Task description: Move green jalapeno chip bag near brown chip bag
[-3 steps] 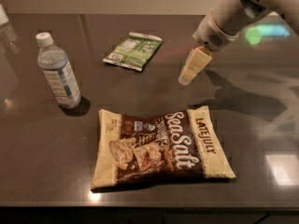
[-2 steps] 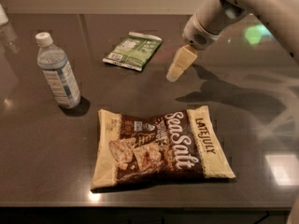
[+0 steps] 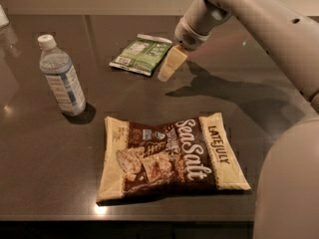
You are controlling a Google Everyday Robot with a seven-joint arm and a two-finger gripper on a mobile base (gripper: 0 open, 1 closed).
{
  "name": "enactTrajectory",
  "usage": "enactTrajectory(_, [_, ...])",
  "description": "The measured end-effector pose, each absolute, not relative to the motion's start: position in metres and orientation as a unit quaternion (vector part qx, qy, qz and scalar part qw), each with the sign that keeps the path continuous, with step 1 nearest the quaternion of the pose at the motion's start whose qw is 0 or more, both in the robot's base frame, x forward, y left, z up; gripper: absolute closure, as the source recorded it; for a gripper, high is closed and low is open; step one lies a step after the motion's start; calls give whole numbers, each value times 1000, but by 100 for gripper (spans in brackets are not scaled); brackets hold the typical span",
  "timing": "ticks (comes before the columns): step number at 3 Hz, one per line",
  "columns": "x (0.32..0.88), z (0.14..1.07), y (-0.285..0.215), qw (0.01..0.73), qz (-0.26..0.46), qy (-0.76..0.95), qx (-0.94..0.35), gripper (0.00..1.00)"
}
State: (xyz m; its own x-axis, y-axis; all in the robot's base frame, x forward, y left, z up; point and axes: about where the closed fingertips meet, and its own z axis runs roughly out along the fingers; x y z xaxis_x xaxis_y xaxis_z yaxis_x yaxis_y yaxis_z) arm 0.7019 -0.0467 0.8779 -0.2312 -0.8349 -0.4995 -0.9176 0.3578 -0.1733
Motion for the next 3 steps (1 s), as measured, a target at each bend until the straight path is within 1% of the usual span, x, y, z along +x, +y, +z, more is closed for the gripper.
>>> enactTrajectory(3, [742, 849, 8, 255, 113, 789, -547, 0])
